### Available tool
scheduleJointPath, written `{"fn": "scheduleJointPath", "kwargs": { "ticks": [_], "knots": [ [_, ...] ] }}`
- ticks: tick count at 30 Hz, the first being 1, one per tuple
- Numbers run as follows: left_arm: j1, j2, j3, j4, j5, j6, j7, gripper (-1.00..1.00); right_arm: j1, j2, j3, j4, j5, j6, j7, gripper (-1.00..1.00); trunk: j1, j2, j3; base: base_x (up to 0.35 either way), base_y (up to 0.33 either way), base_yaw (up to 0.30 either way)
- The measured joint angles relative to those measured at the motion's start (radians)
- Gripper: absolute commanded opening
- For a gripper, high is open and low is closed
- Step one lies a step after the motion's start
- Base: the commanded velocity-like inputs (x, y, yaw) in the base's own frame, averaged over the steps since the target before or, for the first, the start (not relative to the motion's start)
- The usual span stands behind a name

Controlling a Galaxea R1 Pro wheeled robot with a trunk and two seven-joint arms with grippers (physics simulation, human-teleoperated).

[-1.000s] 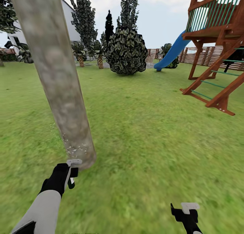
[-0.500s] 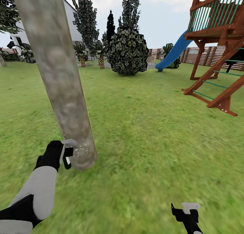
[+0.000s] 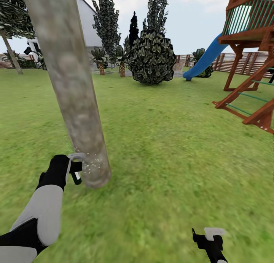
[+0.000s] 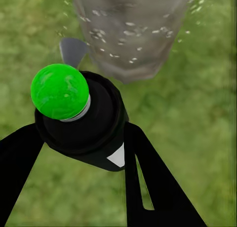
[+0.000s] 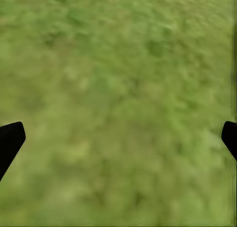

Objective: In the garden, pick up the pesticide atomizer on the floor and spray pesticide onto both trees until each tree trunk is fully covered.

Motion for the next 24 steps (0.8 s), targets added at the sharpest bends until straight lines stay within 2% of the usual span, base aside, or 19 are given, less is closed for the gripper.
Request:
{"fn": "scheduleJointPath", "kwargs": {
  "ticks": [1, 3, 5, 15, 24],
  "knots": [
    [0.000, 0.000, -0.003, 0.000, 0.000, 0.000, 0.000, -1.00, 0.000, 0.000, 0.000, 0.000, 0.000, 0.000, 0.000, 1.00, 0.000, 0.000, 0.000, 0.000, -0.272, 0.002],
    [0.001, 0.001, -0.044, 0.000, 0.002, 0.003, 0.001, -1.00, 0.000, 0.000, 0.000, 0.000, 0.000, 0.000, 0.000, 1.00, 0.000, 0.000, 0.000, 0.000, -0.272, 0.001],
    [0.001, 0.008, -0.063, 0.000, 0.002, 0.012, 0.002, -1.00, 0.000, 0.000, 0.000, 0.000, 0.000, 0.000, 0.000, 1.00, 0.000, 0.000, 0.000, 0.000, -0.272, 0.000],
    [0.002, 0.018, -0.056, -0.002, 0.006, 0.018, 0.002, -1.00, 0.000, 0.000, 0.000, 0.000, 0.000, 0.000, 0.000, 1.00, 0.000, 0.000, 0.000, 0.000, -0.272, 0.006],
    [0.000, 0.014, -0.056, -0.002, 0.007, 0.017, 0.003, -1.00, 0.000, 0.002, 0.000, 0.000, 0.000, 0.001, 0.000, 1.00, 0.000, 0.000, 0.000, 0.096, -0.268, 0.238]
  ]
}}
